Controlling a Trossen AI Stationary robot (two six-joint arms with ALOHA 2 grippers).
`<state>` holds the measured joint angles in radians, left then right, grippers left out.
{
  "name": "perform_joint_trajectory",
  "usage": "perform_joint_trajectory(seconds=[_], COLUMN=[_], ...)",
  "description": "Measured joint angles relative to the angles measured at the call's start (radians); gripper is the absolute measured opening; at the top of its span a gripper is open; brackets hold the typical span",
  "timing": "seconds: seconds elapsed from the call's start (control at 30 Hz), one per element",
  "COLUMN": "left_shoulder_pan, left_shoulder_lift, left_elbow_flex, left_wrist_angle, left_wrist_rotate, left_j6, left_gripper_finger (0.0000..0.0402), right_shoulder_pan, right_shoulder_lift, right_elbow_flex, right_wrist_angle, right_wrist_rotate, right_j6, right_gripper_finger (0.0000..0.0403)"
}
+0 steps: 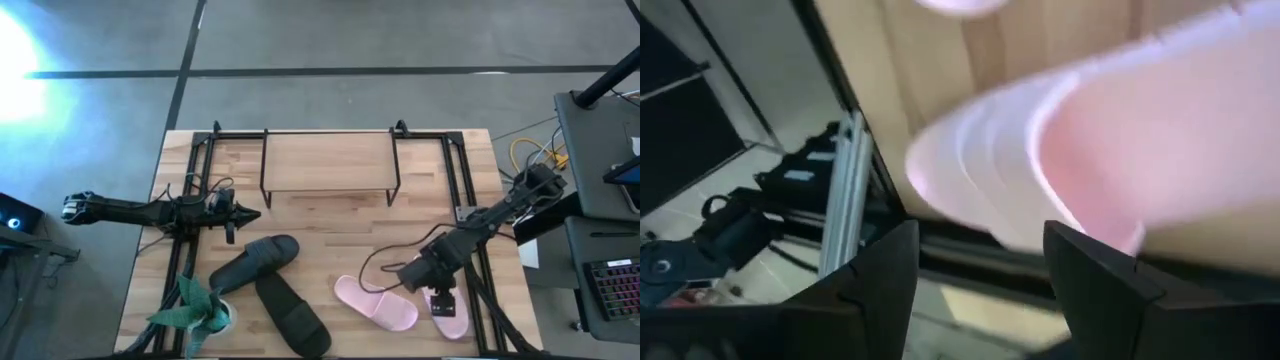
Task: Pick and place slides into the shelf
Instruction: Put the right pink slide on the shelf
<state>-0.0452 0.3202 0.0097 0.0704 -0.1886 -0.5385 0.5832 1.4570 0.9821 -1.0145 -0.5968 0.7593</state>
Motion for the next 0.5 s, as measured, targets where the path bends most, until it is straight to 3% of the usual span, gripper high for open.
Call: perform_joint_trajectory(seconds=[0.13, 0.5], left_shoulder_pan=[0.0, 0.0], left_shoulder_lift=[0.0, 0.0], left_elbow_flex=[0.0, 0.0], left_wrist_angle=[0.0, 0.0], left_wrist_rotate=[0.0, 0.0], left_j6=[0.0, 0.0], left_gripper_finger=[0.0, 0.0], right_shoulder_pan=[-0.001, 0.0], right_shoulder_lift=[0.027, 0.104], right_elbow_flex=[-0.024, -0.07], right_wrist_angle=[0.078, 0.08], right_wrist_rotate=[0.022, 0.021], right_j6=[-0.018, -0.169], right_gripper_finger=[0.0208, 0.0208])
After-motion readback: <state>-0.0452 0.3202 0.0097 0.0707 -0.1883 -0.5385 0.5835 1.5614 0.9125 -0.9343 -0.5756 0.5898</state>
